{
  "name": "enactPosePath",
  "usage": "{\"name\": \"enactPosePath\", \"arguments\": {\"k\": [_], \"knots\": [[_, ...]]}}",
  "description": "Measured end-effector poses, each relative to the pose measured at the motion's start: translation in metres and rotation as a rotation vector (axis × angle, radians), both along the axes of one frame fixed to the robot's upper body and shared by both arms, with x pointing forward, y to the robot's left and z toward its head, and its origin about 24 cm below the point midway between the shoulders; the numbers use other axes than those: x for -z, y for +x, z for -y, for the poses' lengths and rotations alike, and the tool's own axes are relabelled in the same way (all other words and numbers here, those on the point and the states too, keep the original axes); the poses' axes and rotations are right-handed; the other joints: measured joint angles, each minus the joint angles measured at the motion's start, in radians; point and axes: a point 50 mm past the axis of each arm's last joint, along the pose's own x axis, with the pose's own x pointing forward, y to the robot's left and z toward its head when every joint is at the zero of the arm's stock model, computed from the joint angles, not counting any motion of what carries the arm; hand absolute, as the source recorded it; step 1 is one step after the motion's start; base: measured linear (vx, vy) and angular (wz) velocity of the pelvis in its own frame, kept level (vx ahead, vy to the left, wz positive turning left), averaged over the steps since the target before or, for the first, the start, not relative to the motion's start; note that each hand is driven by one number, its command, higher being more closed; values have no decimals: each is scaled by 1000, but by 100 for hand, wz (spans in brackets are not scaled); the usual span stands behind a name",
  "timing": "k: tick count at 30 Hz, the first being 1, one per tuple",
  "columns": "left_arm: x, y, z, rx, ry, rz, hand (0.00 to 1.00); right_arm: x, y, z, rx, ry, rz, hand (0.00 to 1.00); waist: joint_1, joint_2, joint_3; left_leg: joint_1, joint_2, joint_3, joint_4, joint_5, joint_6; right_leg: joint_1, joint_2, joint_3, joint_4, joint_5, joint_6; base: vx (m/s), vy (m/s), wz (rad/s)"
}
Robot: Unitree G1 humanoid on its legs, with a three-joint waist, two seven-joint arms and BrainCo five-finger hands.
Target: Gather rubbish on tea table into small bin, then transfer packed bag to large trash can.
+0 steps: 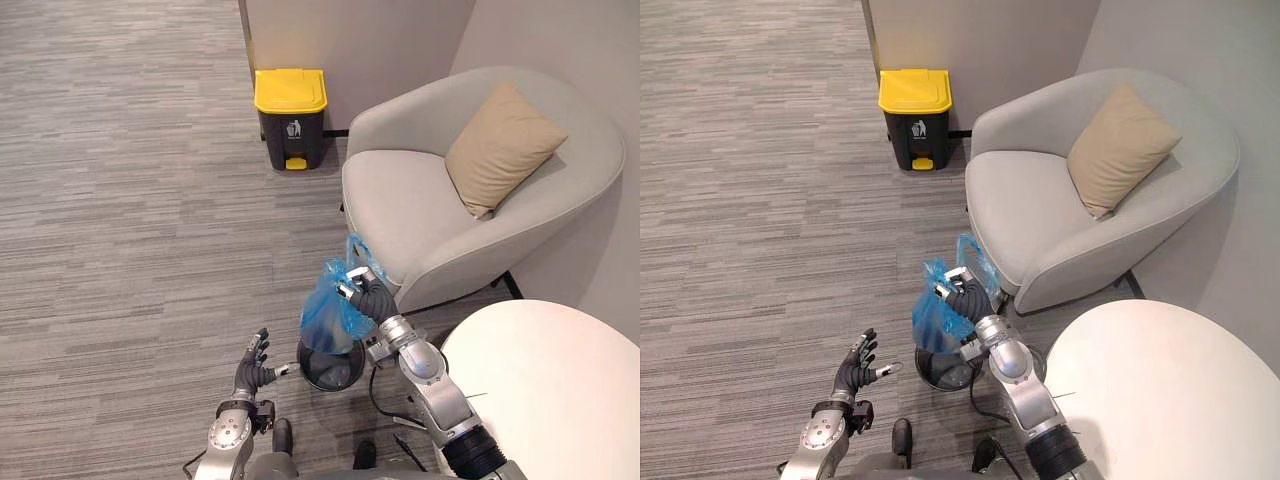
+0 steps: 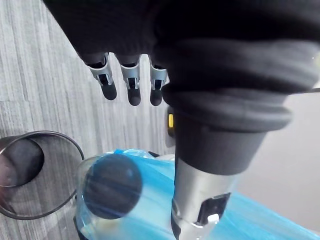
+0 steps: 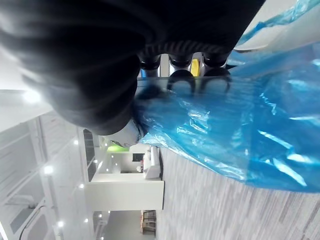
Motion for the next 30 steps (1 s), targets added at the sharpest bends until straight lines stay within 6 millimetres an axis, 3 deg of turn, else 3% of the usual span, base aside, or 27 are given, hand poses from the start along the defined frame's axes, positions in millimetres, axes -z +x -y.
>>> {"name": "enactPosePath", "arguments": {"k": [8, 12, 23, 30], "knots": [[-32, 16, 10, 87, -2, 170, 0, 2, 1, 10, -34, -1, -19, 100, 0, 15, -16, 3, 6, -4, -12, 15, 3, 5, 14, 6, -17, 15, -5, -8, 1, -2], [-45, 26, 27, 174, 13, 249, 0, 8, 4, 15, -39, -24, -44, 100, -2, 27, -41, 4, 4, -10, -12, 20, -1, 8, 18, 11, -18, 15, -6, 9, 1, 0], [-75, 41, 48, 375, 130, 407, 0, 3, 5, 1, -176, -28, -30, 100, -24, 26, -65, 14, 16, -3, -13, 23, -5, 17, 35, 29, -31, 26, -22, -5, 0, -3], [-88, 54, 58, 434, 173, 476, 0, -15, -1, -16, -309, 59, 9, 100, -25, 22, -68, 28, 27, 14, -13, 24, -6, 20, 46, 49, -31, 31, -26, 0, 2, -8]]}}
